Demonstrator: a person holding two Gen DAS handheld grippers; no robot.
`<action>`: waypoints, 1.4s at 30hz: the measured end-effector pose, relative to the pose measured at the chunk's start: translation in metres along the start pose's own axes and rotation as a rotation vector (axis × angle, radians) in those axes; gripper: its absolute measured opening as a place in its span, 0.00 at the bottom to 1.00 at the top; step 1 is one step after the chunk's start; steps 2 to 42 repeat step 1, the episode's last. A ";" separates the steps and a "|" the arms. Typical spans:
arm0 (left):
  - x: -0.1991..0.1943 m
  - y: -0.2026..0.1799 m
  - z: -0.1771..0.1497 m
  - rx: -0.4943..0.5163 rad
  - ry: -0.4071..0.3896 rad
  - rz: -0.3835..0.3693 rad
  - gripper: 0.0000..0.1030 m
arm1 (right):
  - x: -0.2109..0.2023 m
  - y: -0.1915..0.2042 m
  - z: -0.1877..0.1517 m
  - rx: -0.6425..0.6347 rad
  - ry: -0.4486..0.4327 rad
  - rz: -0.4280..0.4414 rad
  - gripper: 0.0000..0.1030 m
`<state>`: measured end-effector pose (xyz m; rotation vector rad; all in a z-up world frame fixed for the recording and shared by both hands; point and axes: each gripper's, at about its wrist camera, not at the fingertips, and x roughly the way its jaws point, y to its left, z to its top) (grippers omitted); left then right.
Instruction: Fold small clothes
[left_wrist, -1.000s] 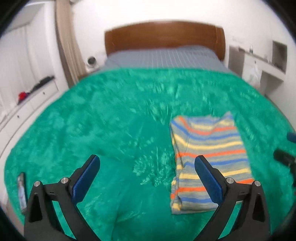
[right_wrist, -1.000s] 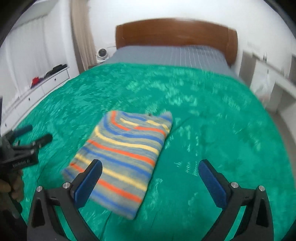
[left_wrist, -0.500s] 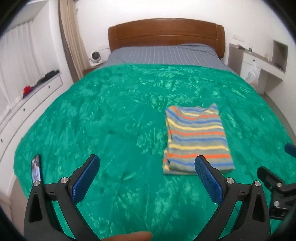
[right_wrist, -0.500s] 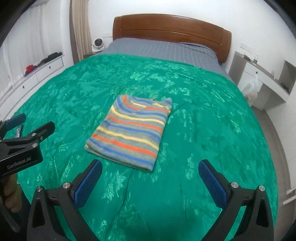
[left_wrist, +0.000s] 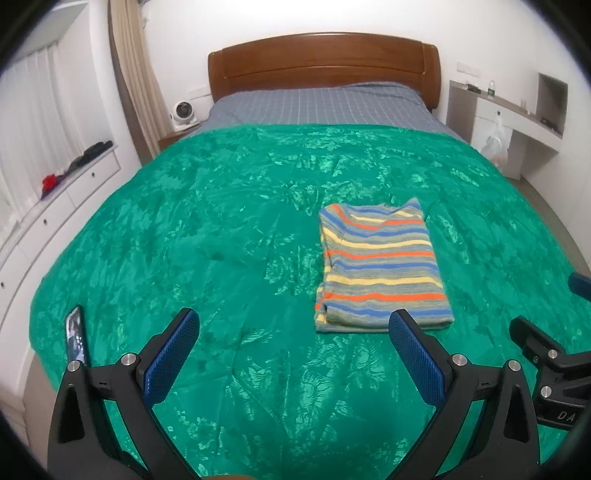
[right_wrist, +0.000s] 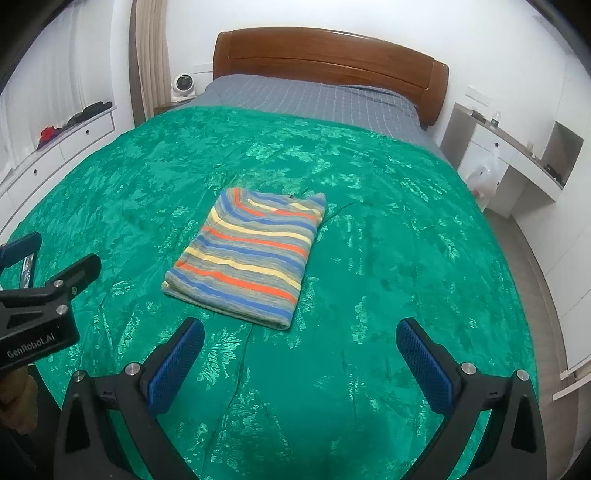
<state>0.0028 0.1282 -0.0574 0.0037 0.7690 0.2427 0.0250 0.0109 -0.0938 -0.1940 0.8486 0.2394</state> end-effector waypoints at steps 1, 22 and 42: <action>0.000 0.000 0.000 0.003 0.000 -0.004 0.99 | 0.000 0.001 0.000 -0.002 0.000 0.002 0.99; 0.000 0.000 0.000 0.003 0.000 -0.004 0.99 | 0.000 0.001 0.000 -0.002 0.000 0.002 0.99; 0.000 0.000 0.000 0.003 0.000 -0.004 0.99 | 0.000 0.001 0.000 -0.002 0.000 0.002 0.99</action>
